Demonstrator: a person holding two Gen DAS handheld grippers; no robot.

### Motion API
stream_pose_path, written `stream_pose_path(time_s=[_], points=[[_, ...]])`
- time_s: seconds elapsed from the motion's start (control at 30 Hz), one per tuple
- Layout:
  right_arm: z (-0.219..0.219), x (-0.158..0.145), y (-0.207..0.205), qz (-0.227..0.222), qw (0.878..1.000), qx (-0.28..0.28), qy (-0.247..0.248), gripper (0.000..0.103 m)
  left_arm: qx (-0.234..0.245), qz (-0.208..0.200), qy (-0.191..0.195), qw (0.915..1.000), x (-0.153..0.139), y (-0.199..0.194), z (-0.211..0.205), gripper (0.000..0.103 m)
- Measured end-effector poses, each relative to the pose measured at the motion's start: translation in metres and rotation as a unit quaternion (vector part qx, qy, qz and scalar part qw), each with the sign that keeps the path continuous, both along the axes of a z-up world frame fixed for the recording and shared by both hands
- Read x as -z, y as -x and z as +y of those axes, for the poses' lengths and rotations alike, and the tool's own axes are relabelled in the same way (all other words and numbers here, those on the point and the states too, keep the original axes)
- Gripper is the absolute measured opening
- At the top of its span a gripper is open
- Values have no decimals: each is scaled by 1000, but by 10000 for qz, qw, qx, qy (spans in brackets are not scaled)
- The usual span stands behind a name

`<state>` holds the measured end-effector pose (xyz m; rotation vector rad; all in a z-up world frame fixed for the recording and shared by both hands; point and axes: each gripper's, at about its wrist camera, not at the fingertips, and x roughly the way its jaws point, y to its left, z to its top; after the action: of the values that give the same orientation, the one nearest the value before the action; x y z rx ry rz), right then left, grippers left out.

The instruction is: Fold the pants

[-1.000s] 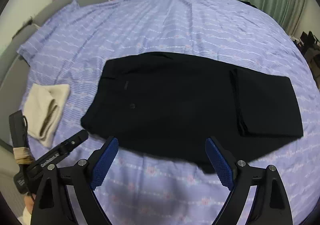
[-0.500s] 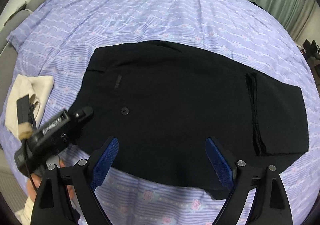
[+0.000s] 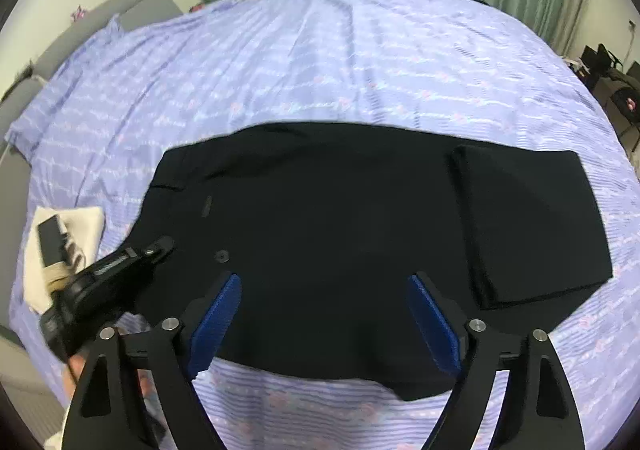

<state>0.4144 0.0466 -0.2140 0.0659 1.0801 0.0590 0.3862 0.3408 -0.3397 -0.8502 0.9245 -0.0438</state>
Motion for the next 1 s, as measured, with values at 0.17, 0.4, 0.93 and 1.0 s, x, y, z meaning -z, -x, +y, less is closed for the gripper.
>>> stream_pose_path(time_s=[0.17, 0.4, 0.93, 1.0], points=[[-51, -34, 27, -348, 9990, 264, -100, 82, 363, -651, -916, 9930, -86, 9, -49, 18], [-151, -88, 80, -937, 9928, 751, 45, 82, 1277, -1485, -1837, 9633, -186, 6, -168, 18], [-394, -78, 148, -1123, 9823, 1487, -185, 82, 2541, -882, -2257, 9363, -164, -43, -506, 18], [-419, -71, 148, -1044, 9824, 1542, -156, 81, 2701, -617, -2246, 9343, -142, -40, -537, 18]])
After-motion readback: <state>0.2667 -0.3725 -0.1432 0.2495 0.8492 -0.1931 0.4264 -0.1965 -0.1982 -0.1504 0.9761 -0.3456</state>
